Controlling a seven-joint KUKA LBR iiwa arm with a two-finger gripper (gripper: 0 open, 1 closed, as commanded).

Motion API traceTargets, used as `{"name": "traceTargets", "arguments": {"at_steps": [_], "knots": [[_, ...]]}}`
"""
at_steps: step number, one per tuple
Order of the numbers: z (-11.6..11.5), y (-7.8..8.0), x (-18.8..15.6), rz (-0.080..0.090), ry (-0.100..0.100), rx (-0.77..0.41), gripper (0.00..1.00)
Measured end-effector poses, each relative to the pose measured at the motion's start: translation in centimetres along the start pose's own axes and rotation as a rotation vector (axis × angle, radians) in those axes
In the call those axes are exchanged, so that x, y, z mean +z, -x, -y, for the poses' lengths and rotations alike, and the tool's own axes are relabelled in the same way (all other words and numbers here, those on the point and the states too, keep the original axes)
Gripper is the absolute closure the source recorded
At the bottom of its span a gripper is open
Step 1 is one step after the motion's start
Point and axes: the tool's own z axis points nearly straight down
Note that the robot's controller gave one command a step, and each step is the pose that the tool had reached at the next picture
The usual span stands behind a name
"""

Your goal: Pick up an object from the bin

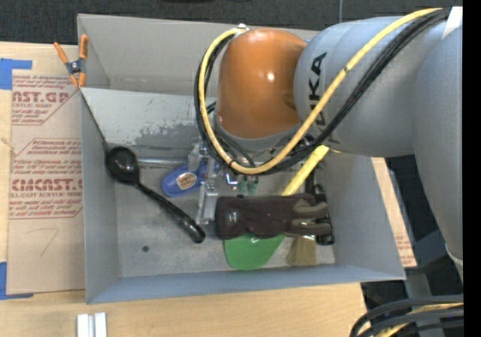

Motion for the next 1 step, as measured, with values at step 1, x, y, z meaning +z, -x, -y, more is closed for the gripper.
{"name": "traceTargets", "arguments": {"at_steps": [1], "knots": [[1.67,3.26,1.44,0.003,0.0,-0.084,1.0]]}}
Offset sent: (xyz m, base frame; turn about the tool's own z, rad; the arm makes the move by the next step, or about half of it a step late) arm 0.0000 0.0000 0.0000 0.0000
